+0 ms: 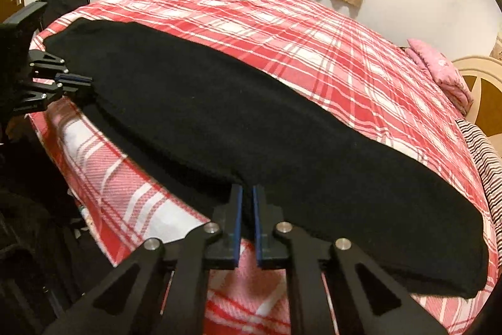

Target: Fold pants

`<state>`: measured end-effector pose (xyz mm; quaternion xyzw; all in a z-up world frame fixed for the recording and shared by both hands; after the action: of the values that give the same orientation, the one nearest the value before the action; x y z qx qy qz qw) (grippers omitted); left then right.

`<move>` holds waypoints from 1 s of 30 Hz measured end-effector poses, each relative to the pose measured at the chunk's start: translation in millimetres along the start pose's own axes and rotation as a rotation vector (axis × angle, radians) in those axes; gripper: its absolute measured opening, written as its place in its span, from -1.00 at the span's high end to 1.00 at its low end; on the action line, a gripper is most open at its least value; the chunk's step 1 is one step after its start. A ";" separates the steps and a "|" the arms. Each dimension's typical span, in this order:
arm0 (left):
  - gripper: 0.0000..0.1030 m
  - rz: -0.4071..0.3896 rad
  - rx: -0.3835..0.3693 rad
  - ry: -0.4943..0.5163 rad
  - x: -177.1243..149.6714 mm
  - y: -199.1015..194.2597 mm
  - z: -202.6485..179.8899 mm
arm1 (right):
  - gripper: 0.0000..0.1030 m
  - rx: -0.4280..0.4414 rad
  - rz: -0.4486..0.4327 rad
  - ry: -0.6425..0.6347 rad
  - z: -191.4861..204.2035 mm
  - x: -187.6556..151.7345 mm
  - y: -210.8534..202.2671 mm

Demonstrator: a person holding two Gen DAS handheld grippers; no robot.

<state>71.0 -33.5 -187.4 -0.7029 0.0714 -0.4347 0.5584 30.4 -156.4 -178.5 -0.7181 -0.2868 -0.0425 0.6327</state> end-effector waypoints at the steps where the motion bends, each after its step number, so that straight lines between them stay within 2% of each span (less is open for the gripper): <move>1: 0.92 0.005 -0.006 0.004 -1.8 0.0 -1.1 | 0.85 0.008 -0.002 0.004 0.0 -2.6 -3.0; 2: 0.93 0.012 -0.010 0.012 -4.5 1.2 -1.9 | 0.85 0.013 -0.001 0.004 0.6 -4.8 -3.9; 3: 0.93 0.020 -0.010 0.018 -6.9 2.8 -2.2 | 0.97 0.015 0.005 0.001 1.2 -7.1 -3.1; 7: 0.92 0.014 -0.037 -0.001 -8.6 1.4 0.2 | 0.97 -0.017 0.038 -0.019 3.3 -16.9 14.6; 8: 0.92 0.013 -0.070 0.004 -8.4 -1.6 -1.2 | 0.97 -0.007 0.030 -0.008 1.7 -17.0 14.5; 10: 0.92 -0.018 -0.050 0.018 -6.2 -11.0 -1.3 | 0.96 0.025 0.018 0.012 -2.8 -15.9 8.0; 11: 0.92 -0.032 -0.064 0.011 -3.9 -17.6 0.7 | 0.92 0.036 0.012 0.012 -4.0 -15.4 4.5; 13: 0.91 -0.064 -0.070 -0.015 0.6 -27.1 7.1 | 0.55 0.032 -0.016 0.014 -6.6 -15.3 -3.7; 14: 0.91 -0.084 -0.055 -0.031 2.9 -31.4 11.2 | 0.46 0.040 -0.019 0.024 -8.2 -14.9 -5.5; 16: 0.91 -0.100 -0.023 -0.066 6.6 -33.2 19.3 | 0.40 0.047 -0.034 0.042 -11.1 -13.1 -7.6; 19: 0.90 -0.058 0.065 -0.139 7.1 -18.1 35.6 | 0.23 0.021 -0.055 0.066 -16.4 -9.6 -7.8; 22: 0.90 -0.014 0.065 -0.185 -1.2 -0.7 44.5 | 0.20 0.001 -0.061 0.112 -25.6 -8.5 -4.1; 30: 0.90 -0.044 -0.010 -0.242 -14.7 -1.1 47.2 | 0.22 -0.019 0.019 0.096 -30.8 -16.6 12.2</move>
<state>94.2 9.7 -194.3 -0.7545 -0.0096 -0.3586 0.5496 31.6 -191.5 -190.3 -0.7239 -0.2486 -0.0736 0.6393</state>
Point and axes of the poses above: each gripper's, at about its wrist camera, not at the fingertips, and y roughly the way its jaws point, z to its left, x to its top, the point moved 5 cm from there along y, roughly the way its jaws point, and after that the axes turned 14 degrees about z, right-handed, at the moved point
